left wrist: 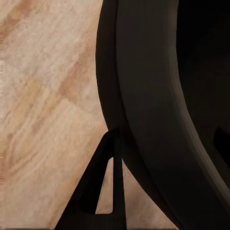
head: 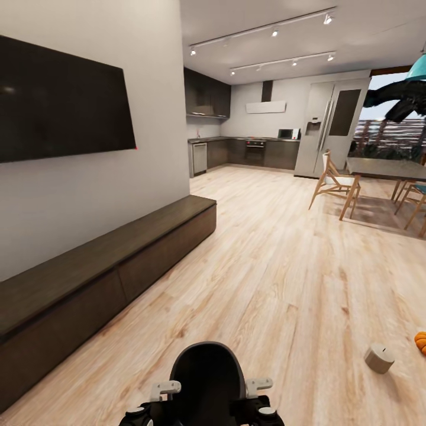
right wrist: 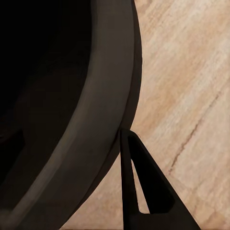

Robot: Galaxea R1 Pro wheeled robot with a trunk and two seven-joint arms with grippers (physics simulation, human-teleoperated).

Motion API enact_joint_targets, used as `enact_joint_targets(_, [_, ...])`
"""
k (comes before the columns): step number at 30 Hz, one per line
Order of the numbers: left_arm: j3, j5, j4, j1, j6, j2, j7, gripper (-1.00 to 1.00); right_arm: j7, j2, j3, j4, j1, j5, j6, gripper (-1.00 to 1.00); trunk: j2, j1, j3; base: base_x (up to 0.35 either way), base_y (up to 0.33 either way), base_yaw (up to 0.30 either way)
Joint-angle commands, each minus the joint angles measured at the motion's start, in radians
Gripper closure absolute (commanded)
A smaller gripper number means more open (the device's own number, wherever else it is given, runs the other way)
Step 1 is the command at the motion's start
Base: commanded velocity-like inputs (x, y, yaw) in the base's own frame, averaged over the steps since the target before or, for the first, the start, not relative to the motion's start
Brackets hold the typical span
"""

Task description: Place each of the two pumpkins and all three candles from the living room inside a cabinet in the living room (use any cabinet), then make sure every cabinet is closed, and position the cauldron so it is next to a table in the living room.

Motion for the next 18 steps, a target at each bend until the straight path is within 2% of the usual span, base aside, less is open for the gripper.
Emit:
enact_joint_targets(1, [0.001,0.000,-0.004,0.000,0.006,0.000,-0.001,1.00,0.026,-0.001,0.003,-0.019,-0.001,-0.054,0.004,1.00,-0.001,0.000,-0.001,-0.095,0.182,0.000])
enact_joint_targets(6, [0.001,0.001,-0.004,0.000,0.006,0.002,-0.001,1.00,0.033,-0.001,0.004,-0.019,-0.001,-0.077,-0.009,1.00,-0.001,0.000,0.000,-0.023,0.251,-0.034])
enact_joint_targets(10, [0.001,0.000,-0.004,0.000,0.006,0.001,-0.001,1.00,0.034,-0.001,0.004,-0.019,-0.001,-0.080,-0.013,1.00,-0.001,0.000,-0.001,0.174,0.215,0.070])
enact_joint_targets(18, [0.001,0.000,-0.004,0.000,0.006,0.000,-0.001,1.00,0.082,-0.002,0.004,-0.019,-0.001,-0.080,-0.010,1.00,-0.001,0.000,-0.012,0.083,0.031,-0.073])
